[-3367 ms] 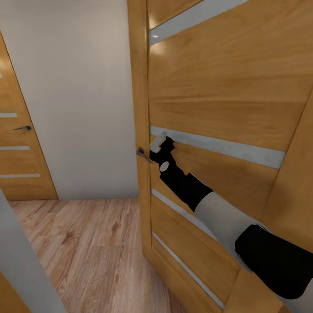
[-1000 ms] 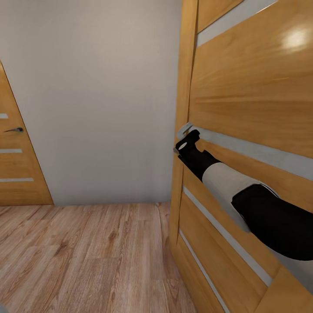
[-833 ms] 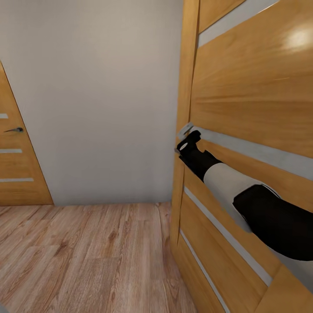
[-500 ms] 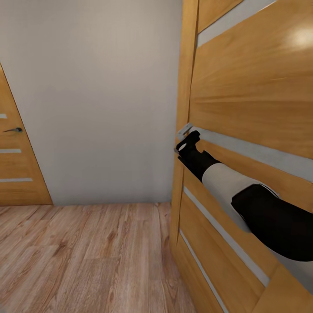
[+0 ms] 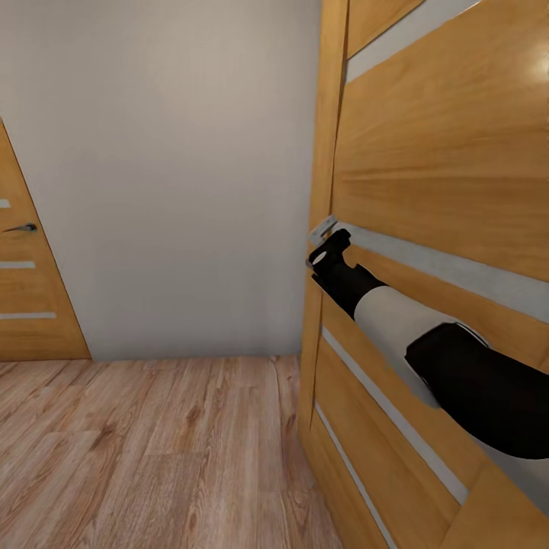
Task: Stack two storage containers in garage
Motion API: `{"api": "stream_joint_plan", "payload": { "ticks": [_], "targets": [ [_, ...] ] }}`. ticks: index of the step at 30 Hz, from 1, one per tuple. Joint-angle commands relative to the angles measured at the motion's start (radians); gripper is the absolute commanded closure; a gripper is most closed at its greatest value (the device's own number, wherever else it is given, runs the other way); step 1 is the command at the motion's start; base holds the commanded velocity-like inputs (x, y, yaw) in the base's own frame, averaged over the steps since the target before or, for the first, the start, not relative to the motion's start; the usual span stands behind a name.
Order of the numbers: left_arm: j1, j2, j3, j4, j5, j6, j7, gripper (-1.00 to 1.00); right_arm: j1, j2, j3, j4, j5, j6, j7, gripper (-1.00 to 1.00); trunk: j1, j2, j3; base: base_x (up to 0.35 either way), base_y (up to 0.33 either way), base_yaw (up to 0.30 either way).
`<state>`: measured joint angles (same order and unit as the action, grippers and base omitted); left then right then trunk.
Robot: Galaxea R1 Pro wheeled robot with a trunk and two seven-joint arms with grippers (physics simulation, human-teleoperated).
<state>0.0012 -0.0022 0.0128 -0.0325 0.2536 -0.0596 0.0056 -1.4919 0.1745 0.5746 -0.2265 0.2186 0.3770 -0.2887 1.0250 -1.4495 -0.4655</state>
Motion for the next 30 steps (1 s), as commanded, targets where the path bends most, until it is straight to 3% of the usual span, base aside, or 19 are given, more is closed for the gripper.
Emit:
{"api": "stream_joint_plan", "payload": {
  "ticks": [1, 3, 13, 30],
  "targets": [
    [0.000, 0.000, 0.001, -0.001, 0.004, -0.002, 0.001, -1.00, -0.001, 0.000, -0.002, 0.000, 0.013, 0.011, -0.003, -1.00, 0.000, 0.000, -0.001, 0.026, 0.000, 0.000],
    [0.001, 0.000, 0.000, -0.001, 0.004, -0.002, 0.001, -1.00, -0.001, 0.000, -0.022, 0.000, 0.027, 0.011, -0.003, -1.00, 0.000, 0.000, -0.001, 0.143, 0.000, 0.000],
    [0.001, 0.001, 0.000, -0.001, 0.004, -0.002, 0.001, -1.00, -0.001, -0.002, -0.022, 0.001, 0.027, 0.011, -0.004, -1.00, 0.000, 0.000, -0.001, 0.263, 0.000, 0.000],
    [0.000, 0.001, 0.001, -0.001, 0.005, -0.002, 0.001, -1.00, -0.001, -0.004, -0.022, 0.001, 0.027, 0.024, -0.004, -1.00, 0.000, 0.000, -0.001, 0.019, 0.000, 0.000]
  ]
}}
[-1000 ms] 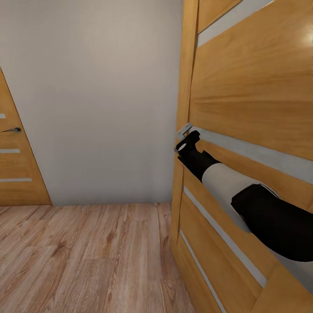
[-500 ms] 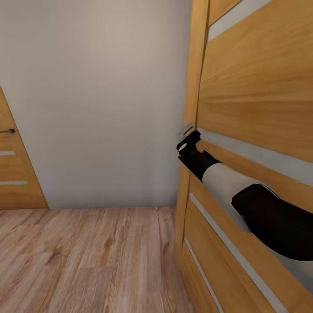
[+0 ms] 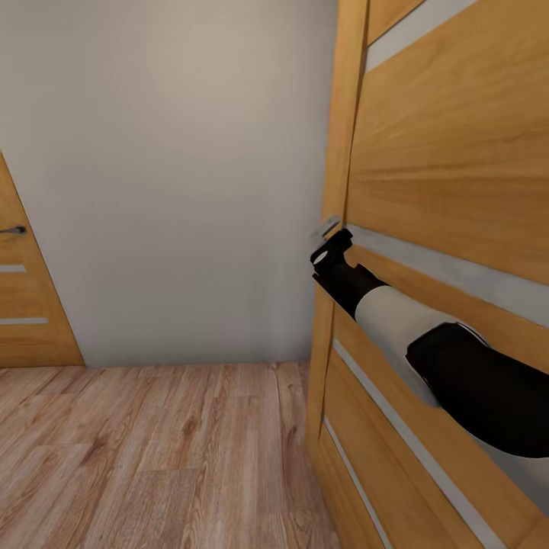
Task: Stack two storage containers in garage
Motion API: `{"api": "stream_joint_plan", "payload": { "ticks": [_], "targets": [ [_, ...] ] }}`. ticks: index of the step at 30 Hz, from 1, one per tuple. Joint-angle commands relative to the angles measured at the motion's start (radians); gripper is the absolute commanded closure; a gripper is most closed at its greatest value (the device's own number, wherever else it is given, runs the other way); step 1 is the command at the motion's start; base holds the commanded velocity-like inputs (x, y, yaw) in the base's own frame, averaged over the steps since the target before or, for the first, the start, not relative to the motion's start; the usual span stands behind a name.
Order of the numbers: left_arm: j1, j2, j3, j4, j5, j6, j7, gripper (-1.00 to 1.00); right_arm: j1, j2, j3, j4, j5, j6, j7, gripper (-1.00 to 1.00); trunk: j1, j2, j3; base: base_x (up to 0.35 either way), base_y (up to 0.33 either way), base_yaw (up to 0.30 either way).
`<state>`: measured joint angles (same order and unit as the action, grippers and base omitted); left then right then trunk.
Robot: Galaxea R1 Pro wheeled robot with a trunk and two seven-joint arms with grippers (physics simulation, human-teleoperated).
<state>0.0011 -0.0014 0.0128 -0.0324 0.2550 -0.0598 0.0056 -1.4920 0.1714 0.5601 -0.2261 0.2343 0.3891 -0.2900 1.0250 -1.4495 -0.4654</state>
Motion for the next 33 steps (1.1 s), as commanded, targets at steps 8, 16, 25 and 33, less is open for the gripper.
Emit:
{"api": "stream_joint_plan", "payload": {
  "ticks": [8, 16, 25, 33],
  "targets": [
    [0.000, 0.000, 0.001, -0.001, 0.003, -0.002, 0.001, -1.00, -0.001, -0.001, -0.007, 0.001, 0.011, 0.034, -0.006, -1.00, 0.000, 0.000, -0.001, 0.040, 0.066, 0.000],
    [0.001, 0.000, 0.001, -0.001, 0.003, -0.002, 0.001, -1.00, -0.001, -0.001, -0.006, 0.001, 0.011, 0.034, -0.006, -1.00, 0.000, 0.000, -0.001, 0.011, 0.019, 0.000],
    [0.000, 0.000, 0.000, -0.001, 0.003, -0.002, 0.000, -1.00, -0.001, -0.003, -0.008, 0.001, 0.011, 0.034, -0.006, -1.00, 0.000, 0.000, -0.001, 0.141, 0.000, 0.000],
    [0.001, 0.000, 0.000, -0.001, 0.003, -0.002, 0.001, -1.00, -0.001, -0.003, -0.006, 0.001, 0.011, 0.035, -0.005, -1.00, 0.000, 0.000, -0.001, 0.257, 0.000, 0.000]
  ]
}}
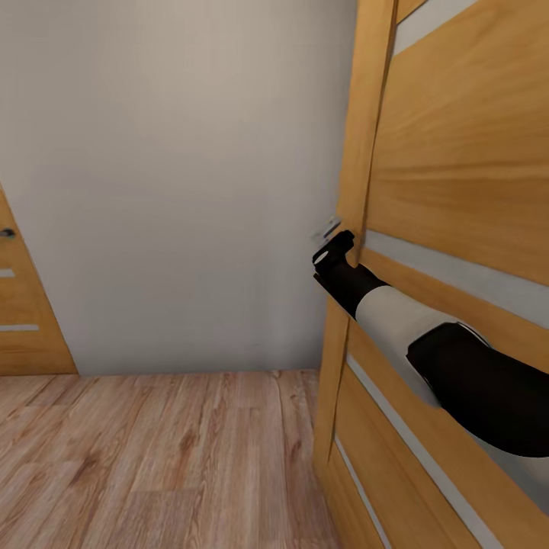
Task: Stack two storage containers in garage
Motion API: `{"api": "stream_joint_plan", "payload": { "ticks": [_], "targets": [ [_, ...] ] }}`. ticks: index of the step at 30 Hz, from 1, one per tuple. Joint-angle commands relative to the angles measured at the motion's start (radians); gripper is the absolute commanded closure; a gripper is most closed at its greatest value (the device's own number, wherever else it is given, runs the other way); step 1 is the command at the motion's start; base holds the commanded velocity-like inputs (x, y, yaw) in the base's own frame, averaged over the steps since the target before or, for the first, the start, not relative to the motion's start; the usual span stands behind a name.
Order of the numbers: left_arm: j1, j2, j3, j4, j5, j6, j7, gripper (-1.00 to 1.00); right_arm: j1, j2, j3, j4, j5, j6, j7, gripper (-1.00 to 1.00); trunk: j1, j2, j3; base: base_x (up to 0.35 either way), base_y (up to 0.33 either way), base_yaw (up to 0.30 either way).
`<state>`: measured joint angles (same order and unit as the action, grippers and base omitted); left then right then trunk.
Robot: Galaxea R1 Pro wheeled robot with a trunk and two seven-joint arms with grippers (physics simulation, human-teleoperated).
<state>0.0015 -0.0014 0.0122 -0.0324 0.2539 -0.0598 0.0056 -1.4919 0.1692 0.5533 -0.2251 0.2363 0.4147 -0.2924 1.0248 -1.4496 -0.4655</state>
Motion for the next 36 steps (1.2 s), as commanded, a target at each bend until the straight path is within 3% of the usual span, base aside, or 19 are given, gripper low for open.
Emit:
{"api": "stream_joint_plan", "payload": {
  "ticks": [1, 22, 24, 25, 31, 36],
  "targets": [
    [0.000, 0.000, 0.001, -0.001, 0.004, -0.002, 0.001, -1.00, -0.001, 0.000, 0.000, 0.000, 0.009, 0.009, -0.002, -1.00, 0.000, 0.000, -0.001, 0.072, 0.000, 0.000],
    [0.000, 0.000, 0.001, -0.001, 0.004, -0.002, 0.001, -1.00, -0.001, -0.003, 0.000, 0.002, 0.009, 0.007, -0.001, -1.00, 0.000, 0.000, -0.001, 0.006, 0.000, 0.000],
    [0.000, 0.000, 0.000, -0.001, 0.004, -0.002, 0.001, -1.00, -0.001, -0.017, 0.000, 0.002, 0.009, 0.008, -0.003, -1.00, 0.000, 0.000, -0.001, 0.000, 0.000, 0.000],
    [0.001, 0.000, 0.000, -0.001, 0.004, -0.002, 0.001, -1.00, -0.001, -0.047, 0.001, 0.003, 0.008, 0.008, 0.000, -1.00, 0.000, 0.000, -0.001, 0.000, 0.000, 0.000],
    [0.000, 0.000, -0.001, -0.001, 0.004, -0.002, 0.001, -1.00, -0.001, -0.116, 0.002, 0.004, 0.006, 0.008, 0.007, -1.00, 0.000, 0.000, -0.001, 0.000, 0.000, 0.000],
    [0.000, 0.000, -0.001, -0.001, 0.004, -0.002, 0.001, -1.00, -0.001, -0.152, 0.000, 0.004, 0.005, 0.007, 0.013, -1.00, 0.000, 0.000, -0.001, 0.000, 0.000, 0.000]
  ]
}}
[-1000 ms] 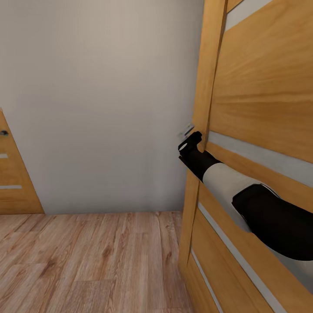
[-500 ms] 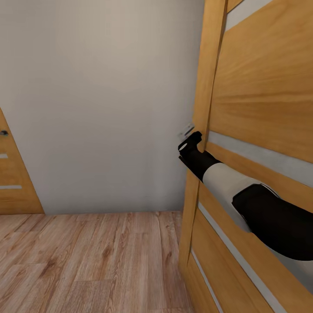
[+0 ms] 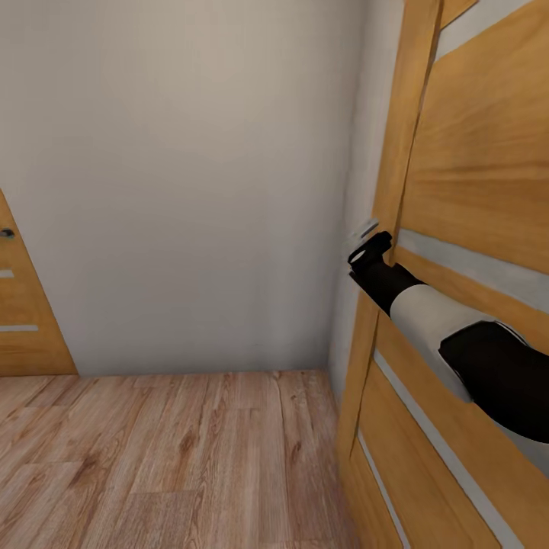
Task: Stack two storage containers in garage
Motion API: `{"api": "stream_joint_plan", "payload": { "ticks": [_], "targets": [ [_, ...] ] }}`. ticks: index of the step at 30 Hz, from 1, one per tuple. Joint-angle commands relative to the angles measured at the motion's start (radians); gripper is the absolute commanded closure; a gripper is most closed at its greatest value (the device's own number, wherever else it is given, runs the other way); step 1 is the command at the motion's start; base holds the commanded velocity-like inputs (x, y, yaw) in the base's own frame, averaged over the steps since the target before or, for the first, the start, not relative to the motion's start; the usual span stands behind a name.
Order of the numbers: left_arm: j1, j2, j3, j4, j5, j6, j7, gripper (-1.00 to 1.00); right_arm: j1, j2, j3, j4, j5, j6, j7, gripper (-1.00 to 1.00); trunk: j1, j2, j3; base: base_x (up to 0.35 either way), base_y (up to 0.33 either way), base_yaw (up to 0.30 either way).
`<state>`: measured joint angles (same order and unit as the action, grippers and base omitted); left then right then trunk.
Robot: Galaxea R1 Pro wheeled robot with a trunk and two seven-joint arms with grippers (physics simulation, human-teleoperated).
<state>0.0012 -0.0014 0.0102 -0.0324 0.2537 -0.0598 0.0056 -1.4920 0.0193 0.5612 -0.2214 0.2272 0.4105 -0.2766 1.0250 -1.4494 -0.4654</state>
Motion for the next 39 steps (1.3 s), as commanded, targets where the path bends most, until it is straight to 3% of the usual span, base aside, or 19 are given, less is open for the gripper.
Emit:
{"api": "stream_joint_plan", "payload": {
  "ticks": [1, 2, 9, 18, 24, 27, 37, 39],
  "targets": [
    [0.000, 0.000, 0.001, -0.001, 0.004, -0.002, 0.001, -1.00, -0.001, -0.009, -0.008, 0.001, 0.014, 0.011, 0.000, -1.00, 0.000, -0.001, -0.001, 0.000, 0.000, 0.000],
    [0.000, 0.000, 0.001, -0.001, 0.004, -0.002, 0.000, -1.00, -0.001, -0.027, -0.010, 0.001, 0.013, 0.010, 0.010, -1.00, 0.000, -0.001, -0.001, 0.000, 0.000, 0.000],
    [0.000, 0.000, 0.000, -0.001, 0.004, -0.002, 0.000, -1.00, -0.001, -0.082, -0.013, 0.001, 0.013, 0.005, 0.027, -1.00, 0.000, -0.001, -0.001, 0.000, 0.000, 0.000],
    [0.000, 0.000, 0.002, -0.001, 0.004, -0.002, 0.000, -1.00, -0.001, -0.114, -0.015, 0.001, 0.016, 0.003, 0.030, -1.00, 0.000, -0.001, -0.001, 0.000, 0.000, 0.000],
    [0.000, 0.000, 0.002, -0.001, 0.004, -0.002, 0.001, -1.00, -0.001, -0.105, -0.012, -0.012, 0.018, 0.011, 0.034, -1.00, 0.000, -0.001, -0.001, 0.000, 0.000, 0.000],
    [0.000, 0.000, 0.002, -0.001, 0.004, -0.002, 0.000, -1.00, -0.001, -0.086, -0.011, -0.017, 0.019, 0.040, 0.031, -1.00, 0.000, -0.001, -0.001, 0.000, 0.000, 0.000],
    [0.001, 0.000, 0.002, -0.001, 0.004, -0.002, 0.000, -1.00, -0.001, 0.145, -0.009, -0.018, 0.017, 0.112, 0.016, -1.00, 0.000, -0.001, -0.001, 0.000, 0.000, 0.000],
    [0.001, 0.000, 0.002, -0.001, 0.004, -0.002, 0.000, -1.00, -0.001, 0.155, -0.009, -0.018, 0.017, 0.126, 0.013, -1.00, 0.000, -0.001, -0.001, 0.000, 0.000, 0.000]
  ]
}}
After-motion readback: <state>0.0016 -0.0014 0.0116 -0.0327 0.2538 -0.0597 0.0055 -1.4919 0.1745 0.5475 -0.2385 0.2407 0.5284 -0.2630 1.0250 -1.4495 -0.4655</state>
